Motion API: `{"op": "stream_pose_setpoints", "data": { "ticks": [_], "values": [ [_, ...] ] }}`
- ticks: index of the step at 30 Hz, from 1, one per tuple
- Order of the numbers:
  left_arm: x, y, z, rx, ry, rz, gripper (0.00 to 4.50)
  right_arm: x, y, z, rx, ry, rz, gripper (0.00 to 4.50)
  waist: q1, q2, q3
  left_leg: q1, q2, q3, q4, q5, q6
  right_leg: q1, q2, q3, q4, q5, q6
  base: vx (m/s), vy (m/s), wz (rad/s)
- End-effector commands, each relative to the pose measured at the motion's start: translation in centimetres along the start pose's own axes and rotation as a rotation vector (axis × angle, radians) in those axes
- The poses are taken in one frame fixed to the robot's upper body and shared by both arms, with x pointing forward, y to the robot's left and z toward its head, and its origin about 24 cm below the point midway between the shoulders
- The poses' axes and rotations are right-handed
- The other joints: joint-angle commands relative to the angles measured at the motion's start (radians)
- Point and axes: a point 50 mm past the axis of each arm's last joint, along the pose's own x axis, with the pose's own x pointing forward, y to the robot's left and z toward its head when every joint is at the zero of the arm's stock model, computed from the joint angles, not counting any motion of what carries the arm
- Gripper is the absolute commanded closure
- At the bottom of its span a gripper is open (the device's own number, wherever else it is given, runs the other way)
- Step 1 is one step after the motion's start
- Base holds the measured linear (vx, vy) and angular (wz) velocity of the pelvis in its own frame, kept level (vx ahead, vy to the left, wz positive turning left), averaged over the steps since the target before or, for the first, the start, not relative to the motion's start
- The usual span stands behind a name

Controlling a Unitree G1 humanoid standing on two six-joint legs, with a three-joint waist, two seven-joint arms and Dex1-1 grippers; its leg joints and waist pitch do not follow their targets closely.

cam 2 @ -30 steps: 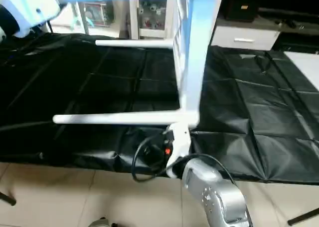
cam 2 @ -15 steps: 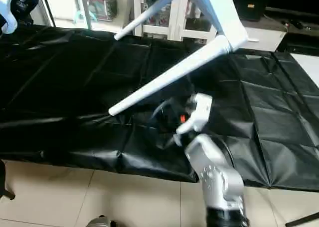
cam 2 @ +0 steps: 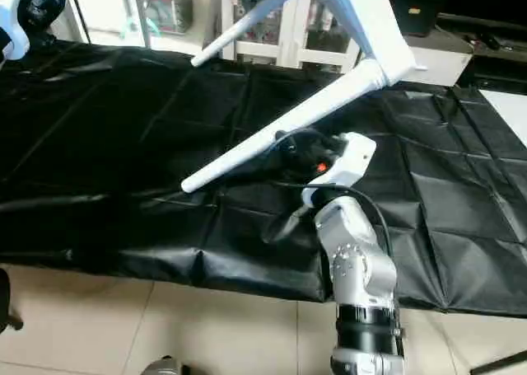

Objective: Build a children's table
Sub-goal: Flip table

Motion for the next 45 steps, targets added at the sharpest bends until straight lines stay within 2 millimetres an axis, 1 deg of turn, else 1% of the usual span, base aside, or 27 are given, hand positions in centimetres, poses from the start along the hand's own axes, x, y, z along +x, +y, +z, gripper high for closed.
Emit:
{"op": "stream_pose_setpoints", "data": {
  "ticks": [1,5,8,9,12,15,16,17,19,21,23,24,25,27,28,29,30,31,33,35,38,42,43,45],
  "values": [
    [-0.1,0.1,0.3,-0.11,-0.035,0.009,2.65,0.5,0.6,0.7,0.023,-0.038,0.052,0.0,-0.005,0.0,-0.073,0.025,0.006,0.003,-0.073,-0.171,-0.042,0.042,-0.04,0.025,-0.057,-0.095,-0.136,0.0,0.0,0.0],
    [-0.2,0.1,0.5,-0.113,-0.033,0.01,2.65,1.0,1.3,1.1,0.032,-0.07,0.119,0.0,-0.005,0.002,-0.072,0.026,0.009,0.003,-0.075,-0.184,-0.04,0.041,-0.042,0.025,-0.058,-0.115,-0.142,0.0,0.0,0.0],
    [-0.3,0.1,0.5,-0.112,-0.033,0.01,2.65,1.1,1.4,1.2,0.035,-0.078,0.131,0.0,-0.004,0.002,-0.072,0.027,0.008,0.003,-0.075,-0.178,-0.043,0.041,-0.039,0.024,-0.057,-0.106,-0.144,0.0,0.0,0.0],
    [-0.3,0.1,0.6,-0.112,-0.031,0.009,2.65,1.3,1.4,1.5,0.041,-0.088,0.142,0.27,-0.005,0.001,-0.073,0.028,0.008,0.003,-0.075,-0.187,-0.044,0.041,-0.04,0.024,-0.057,-0.113,-0.145,0.0,0.0,0.0],
    [-0.4,0.0,0.6,-0.114,-0.03,0.01,2.65,1.5,1.4,1.7,0.054,-0.096,0.146,0.34,-0.005,0.0,-0.073,0.026,0.009,0.003,-0.075,-0.185,-0.045,0.042,-0.041,0.024,-0.057,-0.113,-0.145,0.0,0.0,0.0],
    [-0.4,0.0,0.6,-0.118,-0.03,0.013,2.65,1.8,1.4,1.8,0.068,-0.098,0.157,0.76,-0.006,-0.001,-0.074,0.027,0.008,0.003,-0.074,-0.169,-0.042,0.042,-0.04,0.023,-0.056,-0.093,-0.15,0.0,0.0,0.0],
    [-0.3,0.0,0.6,-0.118,-0.029,0.014,2.65,2.0,1.4,1.8,0.066,-0.094,0.168,0.76,-0.006,-0.001,-0.074,0.026,0.008,0.003,-0.074,-0.167,-0.041,0.043,-0.04,0.023,-0.055,-0.09,-0.151,0.0,0.0,0.0],
    [-0.3,0.0,0.6,-0.118,-0.029,0.014,2.65,2.0,1.4,1.8,0.066,-0.094,0.168,0.86,-0.006,-0.001,-0.074,0.026,0.008,0.003,-0.073,-0.167,-0.041,0.043,-0.04,0.023,-0.055,-0.087,-0.152,0.0,0.0,0.0],
    [-0.3,0.0,0.6,-0.118,-0.028,0.015,2.65,2.4,1.5,1.8,0.055,-0.084,0.193,0.86,-0.005,-0.002,-0.075,0.026,0.007,0.004,-0.072,-0.161,-0.039,0.044,-0.04,0.023,-0.054,-0.081,-0.156,0.0,0.0,0.0],
    [-0.4,0.0,0.6,-0.119,-0.026,0.015,2.65,2.7,1.5,1.9,0.055,-0.084,0.198,1.19,-0.006,-0.003,-0.073,0.025,0.007,0.004,-0.072,-0.165,-0.039,0.044,-0.041,0.023,-0.056,-0.087,-0.159,0.0,0.0,0.0],
    [-0.4,0.0,0.6,-0.118,-0.025,0.015,2.65,2.8,1.5,1.9,0.057,-0.085,0.2,1.24,-0.006,-0.003,-0.074,0.026,0.008,0.004,-0.073,-0.163,-0.04,0.044,-0.041,0.023,-0.055,-0.088,-0.16,0.0,0.0,0.0],
    [-0.4,0.0,0.6,-0.118,-0.024,0.014,2.65,3.2,1.5,2.1,0.052,-0.086,0.213,1.31,-0.007,-0.004,-0.074,0.026,0.008,0.004,-0.073,-0.166,-0.041,0.044,-0.04,0.022,-0.054,-0.089,-0.163,0.0,0.0,0.0],
    [-0.4,0.0,0.6,-0.117,-0.024,0.014,2.65,3.3,1.4,2.2,0.05,-0.086,0.217,1.48,-0.008,-0.004,-0.073,0.027,0.008,0.004,-0.073,-0.171,-0.043,0.044,-0.04,0.022,-0.055,-0.092,-0.165,0.0,0.0,0.0],
    [-0.4,0.0,0.6,-0.118,-0.024,0.014,2.65,3.6,1.4,2.4,0.042,-0.088,0.225,1.65,-0.008,-0.005,-0.073,0.027,0.008,0.005,-0.072,-0.171,-0.044,0.044,-0.04,0.022,-0.055,-0.09,-0.167,0.0,0.0,0.0],
    [-0.4,0.0,0.7,-0.118,-0.024,0.014,2.65,3.7,1.4,2.5,0.041,-0.089,0.227,1.65,-0.007,-0.007,-0.072,0.026,0.008,0.005,-0.072,-0.167,-0.041,0.044,-0.04,0.023,-0.055,-0.087,-0.168,0.0,0.0,0.0],
    [-0.4,-0.1,0.7,-0.117,-0.023,0.014,2.65,3.8,1.3,2.6,0.039,-0.087,0.233,1.69,-0.006,-0.006,-0.073,0.027,0.008,0.005,-0.072,-0.166,-0.041,0.044,-0.041,0.023,-0.055,-0.086,-0.169,0.0,0.0,0.0],
    [-0.4,-0.1,0.7,-0.118,-0.023,0.014,2.65,3.9,1.3,2.6,0.034,-0.085,0.235,1.98,-0.007,-0.007,-0.074,0.026,0.008,0.005,-0.071,-0.157,-0.037,0.046,-0.041,0.022,-0.053,-0.077,-0.172,0.0,0.0,0.0],
    [-0.4,-0.1,0.7,-0.118,-0.023,0.014,2.65,4.0,1.3,2.6,0.031,-0.083,0.237,1.98,-0.007,-0.009,-0.074,0.025,0.008,0.005,-0.071,-0.152,-0.036,0.046,-0.041,0.022,-0.052,-0.072,-0.173,0.0,0.0,0.0],
    [-0.4,-0.1,0.7,-0.119,-0.022,0.015,2.65,4.1,1.2,2.7,0.024,-0.082,0.241,2.09,-0.007,-0.008,-0.075,0.026,0.008,0.005,-0.07,-0.143,-0.035,0.046,-0.04,0.021,-0.051,-0.058,-0.179,0.0,0.0,0.0],
    [-0.4,-0.1,0.6,-0.121,-0.021,0.016,2.65,4.2,1.2,2.7,0.019,-0.083,0.247,2.28,-0.007,-0.011,-0.075,0.026,0.008,0.007,-0.068,-0.133,-0.028,0.046,-0.039,0.021,-0.049,-0.038,-0.185,0.0,0.0,0.0],
    [-0.4,0.0,0.5,-0.124,-0.018,0.019,2.65,4.4,1.1,2.9,0.009,-0.087,0.257,2.57,-0.007,-0.012,-0.075,0.025,0.008,0.008,-0.066,-0.126,-0.021,0.047,-0.039,0.021,-0.048,-0.03,-0.19,0.0,0.0,0.0],
    [-0.4,-0.1,0.5,-0.125,-0.017,0.021,2.65,4.6,1.1,3.6,-0.01,-0.105,0.266,2.7,-0.007,-0.013,-0.075,0.026,0.009,0.008,-0.067,-0.13,-0.018,0.046,-0.039,0.021,-0.049,-0.044,-0.193,0.0,0.0,0.0],
    [-0.4,-0.1,0.5,-0.125,-0.017,0.021,2.65,4.6,1.1,3.7,-0.015,-0.106,0.268,2.7,-0.007,-0.012,-0.074,0.026,0.009,0.008,-0.068,-0.134,-0.022,0.045,-0.039,0.02,-0.049,-0.05,-0.192,0.0,0.0,0.0],
    [-0.4,-0.1,0.5,-0.125,-0.017,0.021,2.65,4.7,1.2,3.9,-0.025,-0.113,0.273,2.72,-0.006,-0.013,-0.075,0.026,0.009,0.008,-0.067,-0.138,-0.023,0.046,-0.04,0.021,-0.05,-0.05,-0.19,0.0,0.0,0.0]
  ]
}}
